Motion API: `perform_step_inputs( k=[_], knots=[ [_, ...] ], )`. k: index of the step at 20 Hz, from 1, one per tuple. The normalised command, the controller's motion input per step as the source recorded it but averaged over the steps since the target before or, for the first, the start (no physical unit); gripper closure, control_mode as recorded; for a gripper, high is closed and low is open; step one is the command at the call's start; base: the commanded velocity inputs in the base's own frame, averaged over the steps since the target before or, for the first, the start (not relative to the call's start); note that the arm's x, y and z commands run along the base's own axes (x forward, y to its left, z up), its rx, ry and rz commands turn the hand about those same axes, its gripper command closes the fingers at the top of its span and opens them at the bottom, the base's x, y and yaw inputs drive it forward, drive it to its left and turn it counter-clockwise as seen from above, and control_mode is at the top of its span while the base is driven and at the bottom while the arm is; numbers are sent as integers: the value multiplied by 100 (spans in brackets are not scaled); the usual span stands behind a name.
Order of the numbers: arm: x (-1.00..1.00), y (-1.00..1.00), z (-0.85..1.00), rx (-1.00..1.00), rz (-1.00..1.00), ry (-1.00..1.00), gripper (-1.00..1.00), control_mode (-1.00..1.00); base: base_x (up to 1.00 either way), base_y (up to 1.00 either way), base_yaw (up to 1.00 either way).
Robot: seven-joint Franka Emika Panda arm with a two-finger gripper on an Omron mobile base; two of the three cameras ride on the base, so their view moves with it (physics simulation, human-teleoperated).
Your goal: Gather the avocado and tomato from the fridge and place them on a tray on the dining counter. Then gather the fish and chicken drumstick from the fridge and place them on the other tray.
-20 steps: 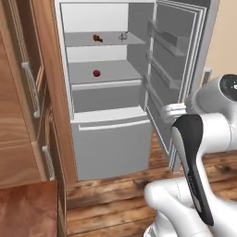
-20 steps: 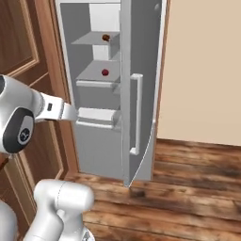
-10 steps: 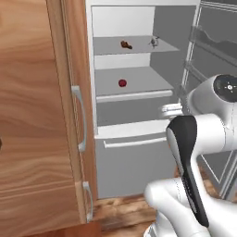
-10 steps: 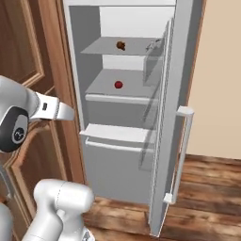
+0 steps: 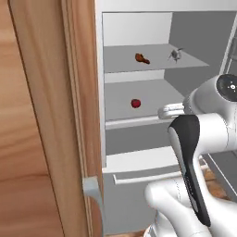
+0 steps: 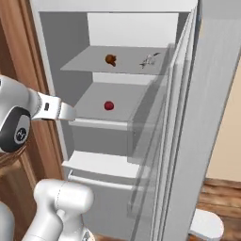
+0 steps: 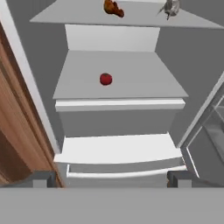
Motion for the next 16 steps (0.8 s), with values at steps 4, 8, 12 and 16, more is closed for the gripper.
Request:
perform_step_inputs(
  k=[4, 8, 12, 16],
  knots=[
    [0, 0, 0, 0, 0, 0, -100, 100, 93, -2, 0],
    [0, 0, 0, 0, 0, 0, -100, 100, 87, 1, -15],
    [0, 0, 0, 0, 0, 0, -100, 100, 42, -5, -9],
    [0, 0, 0, 0, 0, 0, -100, 100, 31, 0, -21]
  ],
)
